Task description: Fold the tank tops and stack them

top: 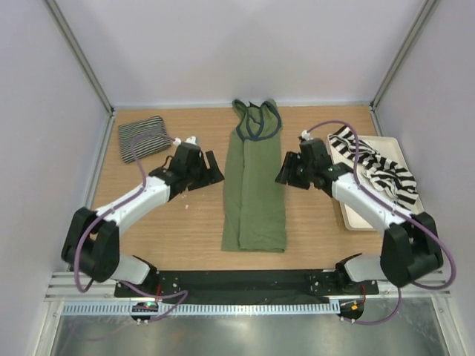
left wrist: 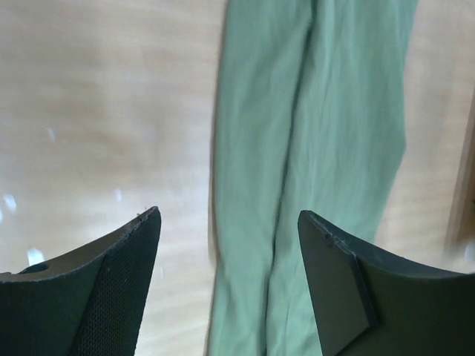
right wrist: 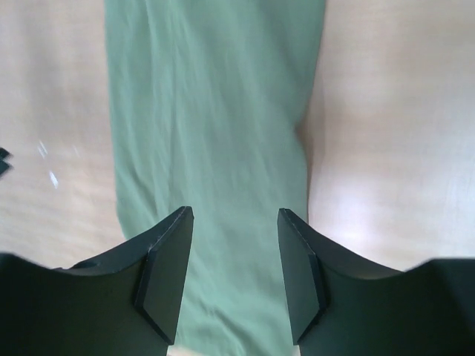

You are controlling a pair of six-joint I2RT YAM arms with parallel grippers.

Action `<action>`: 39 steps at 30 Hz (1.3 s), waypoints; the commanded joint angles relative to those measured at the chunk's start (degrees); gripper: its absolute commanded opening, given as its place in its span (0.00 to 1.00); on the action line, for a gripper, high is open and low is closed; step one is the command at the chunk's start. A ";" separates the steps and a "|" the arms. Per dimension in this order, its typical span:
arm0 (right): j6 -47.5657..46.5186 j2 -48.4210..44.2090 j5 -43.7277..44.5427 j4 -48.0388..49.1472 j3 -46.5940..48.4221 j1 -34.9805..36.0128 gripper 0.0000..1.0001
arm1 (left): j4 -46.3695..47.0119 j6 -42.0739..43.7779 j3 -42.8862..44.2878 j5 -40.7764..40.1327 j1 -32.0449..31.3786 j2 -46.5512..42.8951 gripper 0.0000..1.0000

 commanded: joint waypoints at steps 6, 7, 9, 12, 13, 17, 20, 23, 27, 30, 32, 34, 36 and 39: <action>9.81 -17.59 2.57 -7.73 -20.43 13.14 0.54 | -6.37 -9.30 -18.85 -4.79 -14.71 -18.53 0.67; 12.43 -18.38 2.92 -7.99 -21.41 14.63 0.54 | -6.81 -10.63 -20.01 -5.06 -16.11 -19.50 0.66; 14.38 -20.32 3.36 -7.55 -24.13 17.97 0.53 | -6.99 -14.23 -23.07 -6.72 -20.07 -22.13 0.65; 17.37 -20.94 3.89 -6.85 -26.16 20.88 0.53 | -6.38 -16.71 -25.37 -7.70 -23.41 -22.50 0.64; 17.82 -20.68 4.15 -6.76 -26.52 21.32 0.53 | -5.68 -17.23 -25.81 -7.52 -24.12 -21.98 0.63; 19.13 -19.62 4.24 -5.10 -27.92 22.55 0.46 | -0.94 -21.36 -28.71 -4.63 -25.09 -18.38 0.59; 19.84 -19.53 3.89 -4.83 -29.15 23.08 0.44 | 3.29 -22.86 -30.74 -3.74 -25.53 -16.97 0.57; 20.28 -20.59 3.19 -4.21 -30.65 23.61 0.41 | 3.82 -22.78 -30.65 -3.92 -25.88 -15.91 0.57; 20.19 -20.24 2.40 -5.00 -31.09 23.96 0.28 | 4.61 -23.04 -30.04 -3.21 -26.41 -14.33 0.52; 20.28 -20.85 2.40 -5.36 -31.35 24.40 0.26 | 3.22 -24.00 -30.04 -3.82 -27.11 -14.41 0.45; 20.37 -21.73 2.66 -5.88 -31.35 24.66 0.23 | 2.15 -24.62 -30.21 -4.00 -27.02 -14.41 0.44; 20.28 -22.26 2.92 -6.23 -31.27 24.75 0.18 | 1.97 -25.32 -30.83 -3.30 -27.20 -13.98 0.43; 20.28 -22.96 2.75 -6.50 -31.26 24.75 0.13 | 1.89 -25.76 -30.92 -3.21 -28.25 -13.28 0.40; 20.19 -23.23 2.40 -7.11 -31.09 24.84 0.06 | 1.89 -26.99 -31.00 -3.65 -29.83 -12.57 0.28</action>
